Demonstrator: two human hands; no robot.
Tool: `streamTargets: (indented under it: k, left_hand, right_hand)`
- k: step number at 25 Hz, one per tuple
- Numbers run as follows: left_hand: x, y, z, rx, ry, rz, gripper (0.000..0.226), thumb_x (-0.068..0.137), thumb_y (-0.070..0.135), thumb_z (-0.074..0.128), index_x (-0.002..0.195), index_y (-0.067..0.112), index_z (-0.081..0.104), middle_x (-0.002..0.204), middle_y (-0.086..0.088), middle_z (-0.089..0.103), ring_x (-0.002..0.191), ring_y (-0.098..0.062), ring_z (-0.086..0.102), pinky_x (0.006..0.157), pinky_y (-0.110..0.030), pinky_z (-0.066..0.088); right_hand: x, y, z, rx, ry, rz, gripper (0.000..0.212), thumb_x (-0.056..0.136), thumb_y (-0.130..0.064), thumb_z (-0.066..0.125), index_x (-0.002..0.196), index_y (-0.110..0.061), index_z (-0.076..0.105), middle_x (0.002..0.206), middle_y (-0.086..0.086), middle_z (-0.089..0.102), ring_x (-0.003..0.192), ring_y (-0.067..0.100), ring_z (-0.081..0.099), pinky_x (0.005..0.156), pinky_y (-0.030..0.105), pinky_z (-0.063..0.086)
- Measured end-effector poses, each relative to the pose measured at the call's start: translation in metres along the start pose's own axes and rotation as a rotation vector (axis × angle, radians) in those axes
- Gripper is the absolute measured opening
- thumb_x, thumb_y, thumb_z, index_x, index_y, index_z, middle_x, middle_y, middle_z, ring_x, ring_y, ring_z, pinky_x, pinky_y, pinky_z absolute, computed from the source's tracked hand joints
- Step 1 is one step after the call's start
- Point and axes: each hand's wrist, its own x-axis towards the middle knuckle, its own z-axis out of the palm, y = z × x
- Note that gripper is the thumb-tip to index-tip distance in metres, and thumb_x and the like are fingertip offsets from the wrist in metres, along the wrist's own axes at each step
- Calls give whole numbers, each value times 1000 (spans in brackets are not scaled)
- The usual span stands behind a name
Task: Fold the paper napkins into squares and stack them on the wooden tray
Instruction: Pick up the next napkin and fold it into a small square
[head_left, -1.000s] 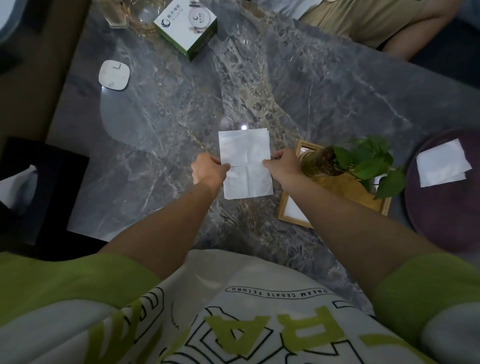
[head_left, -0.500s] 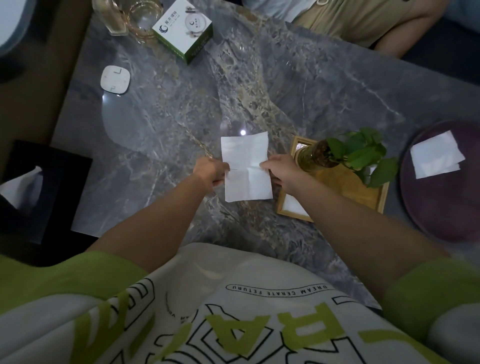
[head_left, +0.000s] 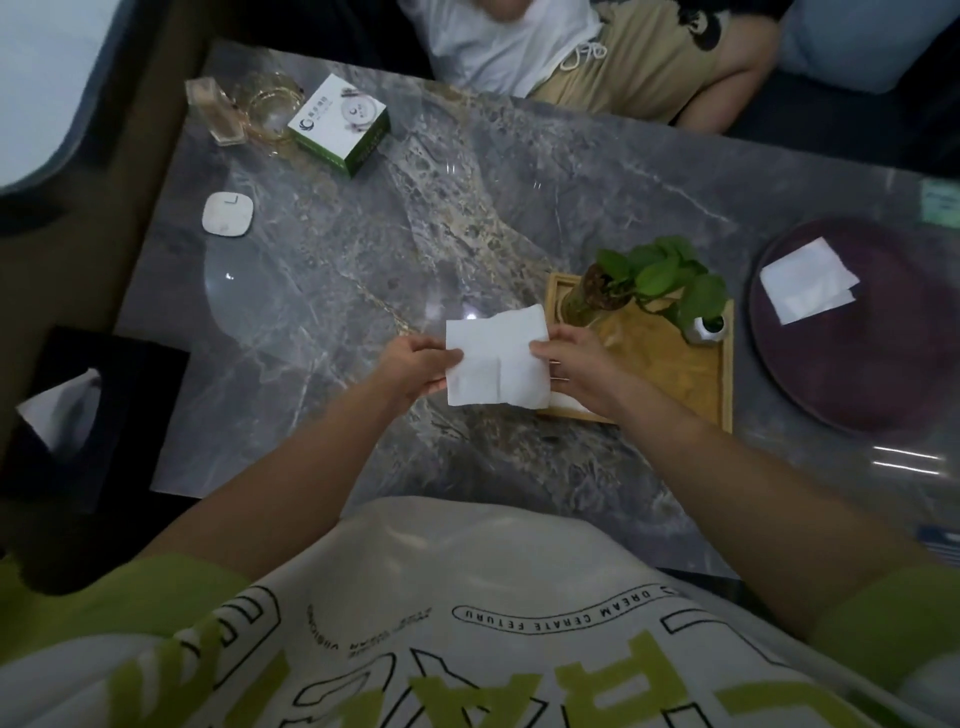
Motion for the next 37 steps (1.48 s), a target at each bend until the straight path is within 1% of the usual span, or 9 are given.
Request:
streamTargets:
  k: [4, 8, 12, 15, 17, 22, 28, 31, 37]
  left_hand:
    - [-16, -6, 9, 48, -40, 49, 24, 87, 2, 68, 110, -2, 62, 108, -16, 68, 84, -18, 68, 67, -25, 58]
    - [-27, -6, 18, 85, -62, 98, 33, 86, 2, 68, 116, -9, 61, 116, -23, 66, 100, -30, 65, 91, -41, 55]
    - [-37, -5, 28, 135, -79, 183, 33, 85, 5, 70, 115, -8, 62, 108, -22, 67, 87, -26, 66, 71, -29, 59]
    - [-43, -3, 36, 154, -136, 229, 32, 87, 3, 67, 116, -9, 61, 109, -25, 65, 93, -31, 64, 86, -44, 56]
    - [-46, -1, 44, 145, -171, 251, 31, 88, 1, 65, 117, -10, 60, 109, -24, 65, 95, -32, 64, 90, -47, 55]
    - [-53, 6, 64, 150, -231, 295, 23, 86, 4, 69, 108, -4, 65, 102, -20, 69, 82, -24, 69, 66, -30, 60]
    - [-55, 19, 78, 110, -304, 353, 18, 85, 7, 71, 101, 2, 68, 90, -14, 72, 74, -19, 73, 60, -28, 57]
    - [-58, 26, 85, 88, -333, 374, 22, 84, 6, 71, 104, -2, 66, 87, -13, 72, 73, -19, 73, 59, -27, 57]
    - [-62, 33, 91, 81, -344, 367, 10, 84, 4, 71, 94, 6, 68, 88, -12, 74, 77, -21, 74, 63, -29, 60]
  right_hand:
    - [-23, 12, -10, 47, -11, -63, 10, 89, -10, 64, 96, -17, 62, 96, 4, 68, 81, 21, 67, 66, 32, 56]
    - [-44, 20, -25, 114, -29, -97, 13, 88, -13, 66, 97, -21, 64, 92, 0, 72, 79, 19, 71, 62, 32, 57]
    - [-64, 22, -39, 160, -39, -131, 14, 86, -16, 69, 97, -23, 64, 88, -1, 74, 75, 16, 72, 60, 31, 56]
    - [-76, 24, -48, 170, -21, -138, 22, 85, -18, 72, 103, -23, 62, 94, 3, 73, 81, 21, 72, 66, 34, 56]
    - [-84, 24, -55, 174, -18, -146, 27, 86, -18, 71, 110, -20, 60, 100, 6, 72, 86, 23, 71, 70, 35, 56]
    - [-104, 20, -72, 182, 24, -214, 25, 89, -11, 66, 112, -15, 58, 101, 8, 69, 85, 24, 69, 72, 33, 56]
    - [-119, 11, -81, 226, 75, -245, 31, 91, -2, 60, 121, -10, 54, 103, 11, 66, 84, 24, 66, 70, 31, 56]
    - [-124, 5, -83, 234, 97, -279, 25, 91, 0, 59, 113, -11, 56, 95, 8, 67, 79, 21, 67, 67, 29, 56]
    - [-130, 0, -87, 260, 132, -330, 24, 91, 0, 59, 114, -7, 56, 97, 10, 66, 83, 24, 64, 76, 36, 53]
